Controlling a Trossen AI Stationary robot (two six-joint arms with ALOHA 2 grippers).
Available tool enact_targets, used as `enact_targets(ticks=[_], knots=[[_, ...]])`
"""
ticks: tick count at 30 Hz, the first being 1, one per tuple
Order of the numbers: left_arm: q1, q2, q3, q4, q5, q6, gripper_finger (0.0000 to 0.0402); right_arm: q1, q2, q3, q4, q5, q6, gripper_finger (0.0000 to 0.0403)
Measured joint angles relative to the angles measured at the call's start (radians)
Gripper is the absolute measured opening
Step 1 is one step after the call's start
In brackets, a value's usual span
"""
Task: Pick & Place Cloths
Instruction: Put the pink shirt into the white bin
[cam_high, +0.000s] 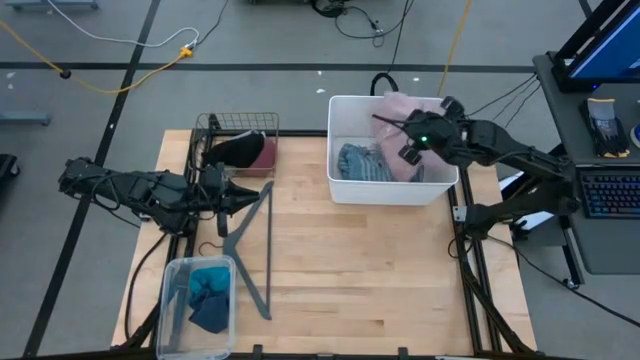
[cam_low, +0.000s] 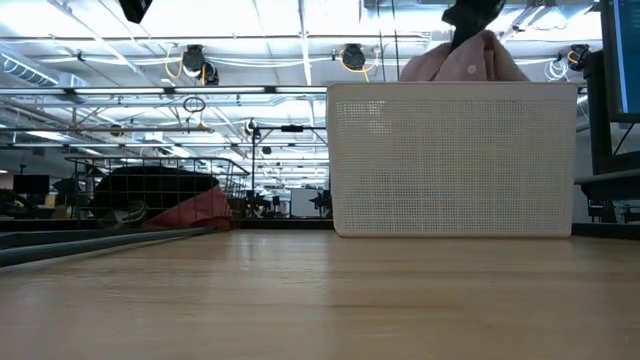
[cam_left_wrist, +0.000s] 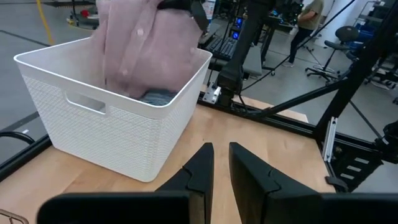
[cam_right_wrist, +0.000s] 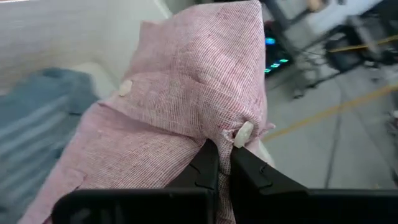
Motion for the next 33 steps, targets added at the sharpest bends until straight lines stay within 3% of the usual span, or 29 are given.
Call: enact_targets(ticks=[8, 14, 20, 28, 33], knots=[[0.000, 0.000, 0.000, 0.000, 0.000, -0.001, 0.0049, -0.012, -0.019, 0.000, 0.005, 0.066, -0.014, 0.0007], [0.000, 0.000, 0.000, 0.001, 0.000, -0.001, 0.0049, -0.021, 0.106, -0.002, 0.028, -0.143, -0.006, 0.0007], [0.000, 0.000, 0.000, 0.002, 0.002, -0.002, 0.0049, -0.054, 0.232, -0.099, 0.151, -0.283, -0.018, 0.0007], [0.000, 0.000, 0.000, 0.002, 0.004, -0.031, 0.0049, -0.088, 0.269, -0.222, 0.363, -0.491, 0.006, 0.0008], [0.000, 0.000, 0.000, 0.001, 0.004, -0.031, 0.0049, -0.103, 0.269, -0.233, 0.439, -0.637, 0.014, 0.0036]])
